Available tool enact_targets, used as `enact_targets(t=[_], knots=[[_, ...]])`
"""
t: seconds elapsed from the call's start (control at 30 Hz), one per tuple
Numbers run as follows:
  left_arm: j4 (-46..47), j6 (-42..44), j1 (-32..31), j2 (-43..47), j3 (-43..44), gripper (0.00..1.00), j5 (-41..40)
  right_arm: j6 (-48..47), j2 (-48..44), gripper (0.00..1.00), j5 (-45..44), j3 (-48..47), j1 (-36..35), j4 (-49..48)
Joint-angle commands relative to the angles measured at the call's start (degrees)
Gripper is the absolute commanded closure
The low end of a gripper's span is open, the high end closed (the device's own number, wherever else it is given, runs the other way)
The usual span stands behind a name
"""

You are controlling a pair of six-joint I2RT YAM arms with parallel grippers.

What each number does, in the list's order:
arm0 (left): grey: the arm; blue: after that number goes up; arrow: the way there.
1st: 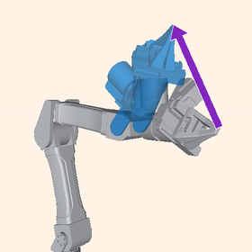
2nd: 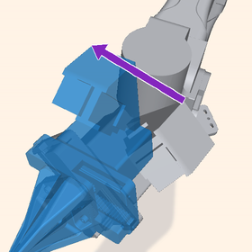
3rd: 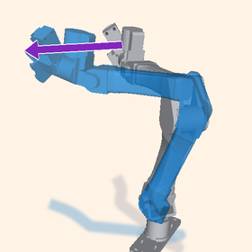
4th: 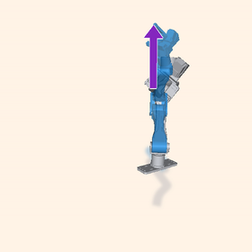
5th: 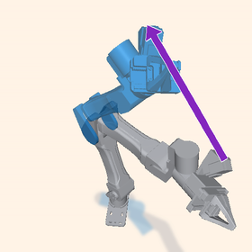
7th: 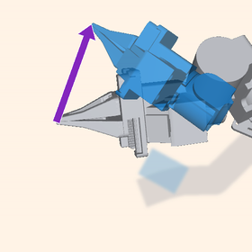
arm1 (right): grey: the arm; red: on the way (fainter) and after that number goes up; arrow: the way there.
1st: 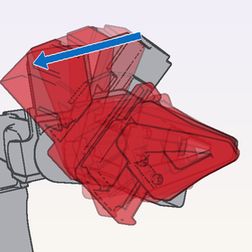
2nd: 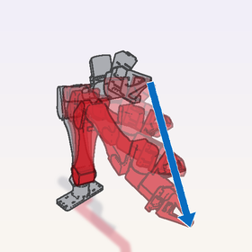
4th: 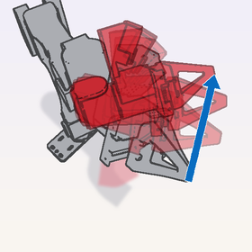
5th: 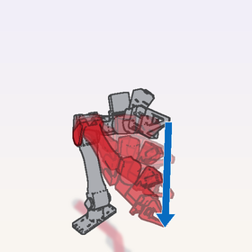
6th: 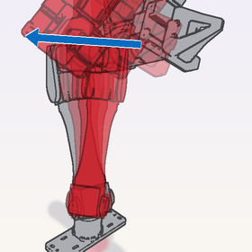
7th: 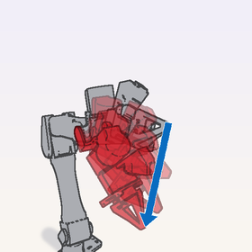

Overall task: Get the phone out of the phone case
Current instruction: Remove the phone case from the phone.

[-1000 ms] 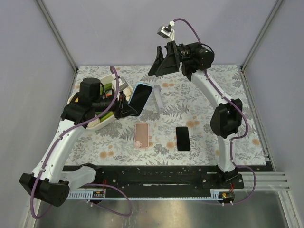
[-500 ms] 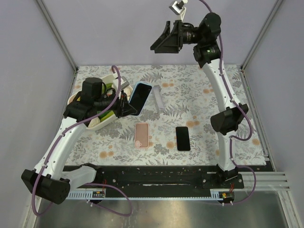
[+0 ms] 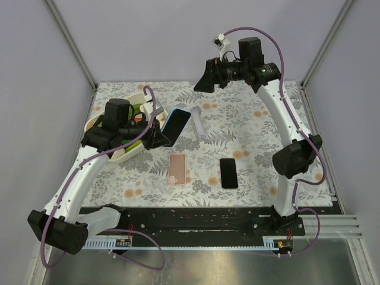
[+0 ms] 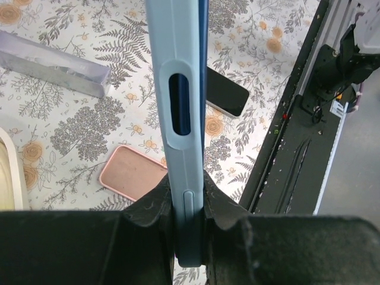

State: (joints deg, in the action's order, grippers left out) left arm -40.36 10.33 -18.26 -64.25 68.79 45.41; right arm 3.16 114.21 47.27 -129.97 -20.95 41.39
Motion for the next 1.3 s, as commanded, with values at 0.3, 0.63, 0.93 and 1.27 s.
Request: enact_targets(t=[0.3,0.63,0.93,1.27], knots=[[-0.77,16.82,-0.28,0.18,-0.94,1.0,4.25,-12.38,-22.18,0.01,2.4,23.61,-6.12,-2.44],[1.95,19.12,-0.46,0.26,-3.05,1.0,2.85,-26.35,-32.03,0.0,-21.67,34.25,-13.15,-0.43],[3.36,18.15,-0.46,1.14,-3.49,1.0,4.07,-20.91,-32.48,0.0,-21.62,35.33,-13.15,0.61],[-4.29,25.97,-0.81,1.05,-2.87,1.0,11.01,-30.14,-34.59,0.01,-8.95,40.24,-14.29,1.15]])
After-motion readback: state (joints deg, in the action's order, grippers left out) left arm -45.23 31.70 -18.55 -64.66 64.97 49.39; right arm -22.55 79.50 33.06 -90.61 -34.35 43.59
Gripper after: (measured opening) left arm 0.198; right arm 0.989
